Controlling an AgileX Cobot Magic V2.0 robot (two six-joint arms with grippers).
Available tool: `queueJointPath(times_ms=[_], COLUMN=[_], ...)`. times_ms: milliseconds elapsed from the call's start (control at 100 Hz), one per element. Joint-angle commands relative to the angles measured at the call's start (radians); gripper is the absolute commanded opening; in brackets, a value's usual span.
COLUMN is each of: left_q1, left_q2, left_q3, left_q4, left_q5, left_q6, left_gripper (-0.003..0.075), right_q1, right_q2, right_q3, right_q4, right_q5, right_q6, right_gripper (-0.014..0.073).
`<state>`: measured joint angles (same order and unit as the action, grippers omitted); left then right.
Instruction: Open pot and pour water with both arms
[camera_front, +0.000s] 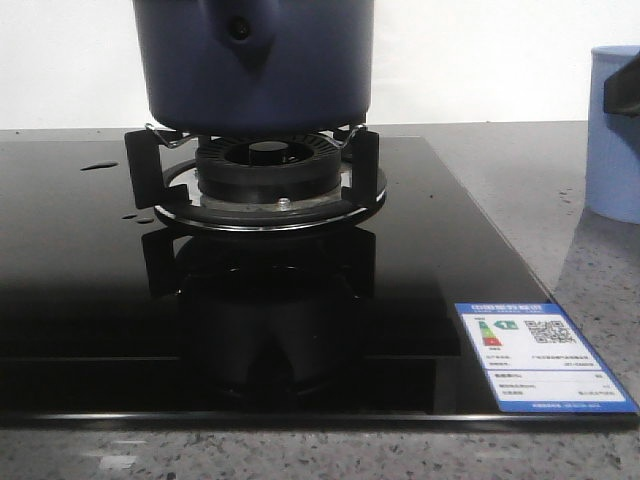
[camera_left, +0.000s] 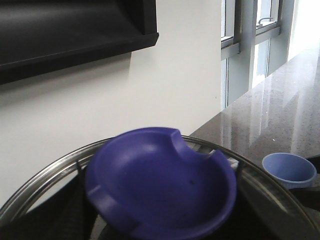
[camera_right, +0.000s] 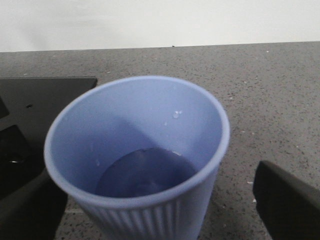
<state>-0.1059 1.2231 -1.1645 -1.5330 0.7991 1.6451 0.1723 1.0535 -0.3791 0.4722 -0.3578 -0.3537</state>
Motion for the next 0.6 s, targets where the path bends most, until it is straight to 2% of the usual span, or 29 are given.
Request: queueJointPath(times_ms=[0,180,250,470,590], left_q1=[0.003,0.003,0.003,0.003,0.003], left_q2=[-0.031,-0.031,-0.031,-0.031,-0.033], left_q3=[-0.042,-0.042,-0.042,-0.042,-0.042], left_q4=[-0.083,-0.083,-0.083,-0.083,-0.083], left_q5=[0.005,0.005,0.005,0.005,0.001], left_q6=[-0.009,-0.009,-0.009,-0.009,-0.009], left_gripper=[0.0316,0.0316,0.0316,0.0316,0.0316], right_q1=[0.001,0.001,0.001,0.001,0.001], right_q2=[0.019,0.059,0.062,0.062,0.051], right_q3=[-0.029,-0.029,-0.029,-0.029,-0.029], right_q4=[-0.052,-0.138,-0.151,-0.157,-0.187], right_q5=[-0.112,-0.147,-0.149,-0.151,-0.151], right_q6=[0.043,0.11,0.118,0.118,0.118], right_gripper=[0.0664,0.0642,0.0582,0.0293,0.0265])
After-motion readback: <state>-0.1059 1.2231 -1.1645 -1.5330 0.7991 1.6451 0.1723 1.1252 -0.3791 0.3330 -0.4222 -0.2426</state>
